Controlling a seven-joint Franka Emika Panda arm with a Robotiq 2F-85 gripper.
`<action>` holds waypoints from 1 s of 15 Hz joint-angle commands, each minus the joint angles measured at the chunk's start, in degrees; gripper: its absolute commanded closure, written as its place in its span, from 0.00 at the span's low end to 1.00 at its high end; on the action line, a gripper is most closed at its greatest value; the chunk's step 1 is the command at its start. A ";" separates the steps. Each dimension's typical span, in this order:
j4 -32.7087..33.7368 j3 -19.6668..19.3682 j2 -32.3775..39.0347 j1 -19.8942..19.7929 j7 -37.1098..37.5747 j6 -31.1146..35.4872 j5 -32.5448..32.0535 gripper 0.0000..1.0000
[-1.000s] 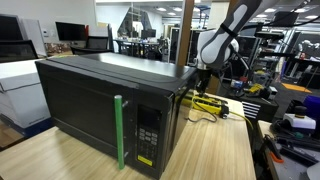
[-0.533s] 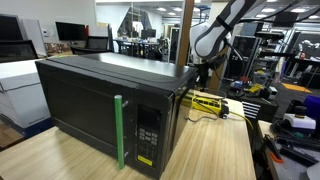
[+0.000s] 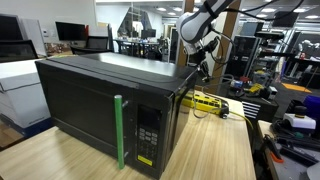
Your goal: Put the plug into the socket
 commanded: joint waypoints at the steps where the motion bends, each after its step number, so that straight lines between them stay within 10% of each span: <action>1: 6.71 1.68 4.25 -1.17 -5.58 -10.41 -4.00 0.92; 15: 17.19 5.26 16.01 -4.90 -15.62 -30.26 -10.66 0.92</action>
